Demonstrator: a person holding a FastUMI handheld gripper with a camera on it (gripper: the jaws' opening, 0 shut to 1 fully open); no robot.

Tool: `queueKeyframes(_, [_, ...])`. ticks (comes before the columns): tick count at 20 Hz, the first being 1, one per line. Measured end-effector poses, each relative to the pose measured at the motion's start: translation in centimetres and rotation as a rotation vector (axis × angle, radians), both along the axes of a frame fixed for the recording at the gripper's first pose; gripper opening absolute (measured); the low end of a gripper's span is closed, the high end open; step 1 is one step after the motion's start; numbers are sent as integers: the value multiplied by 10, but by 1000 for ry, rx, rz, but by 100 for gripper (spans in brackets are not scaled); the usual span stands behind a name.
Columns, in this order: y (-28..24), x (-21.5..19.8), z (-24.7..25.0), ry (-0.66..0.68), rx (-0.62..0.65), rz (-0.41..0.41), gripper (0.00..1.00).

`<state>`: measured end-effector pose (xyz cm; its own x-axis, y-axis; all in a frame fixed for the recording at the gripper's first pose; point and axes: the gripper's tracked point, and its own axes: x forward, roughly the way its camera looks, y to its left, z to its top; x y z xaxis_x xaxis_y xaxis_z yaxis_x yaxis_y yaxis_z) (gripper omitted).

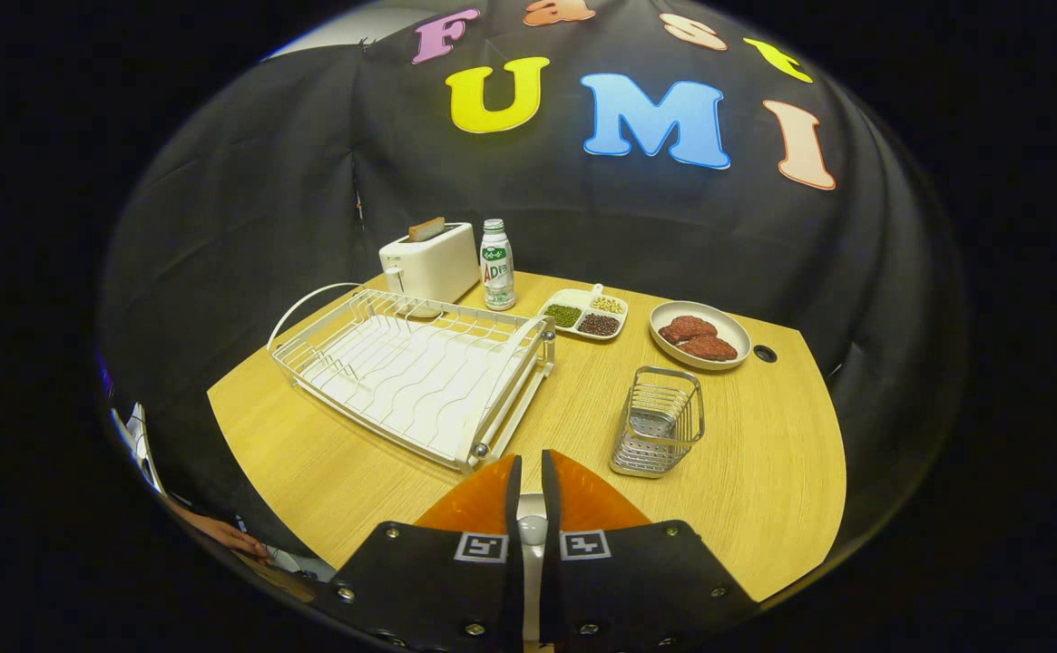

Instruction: Take the plate from the dish rack, then take the spoon from the basket and place it into the plate.

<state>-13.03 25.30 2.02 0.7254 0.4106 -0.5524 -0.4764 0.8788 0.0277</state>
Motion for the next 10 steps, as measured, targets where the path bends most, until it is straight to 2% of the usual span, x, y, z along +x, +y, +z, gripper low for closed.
queueKeyframes(4, [6,0,-6,9,-11,14,7])
queueKeyframes(6, [-3,4,-3,-6,-27,-17,16])
queueKeyframes(9, [-20,12,22,-66,7,-71,62])
queueKeyframes(10, [-29,16,34,-95,22,-97,62])
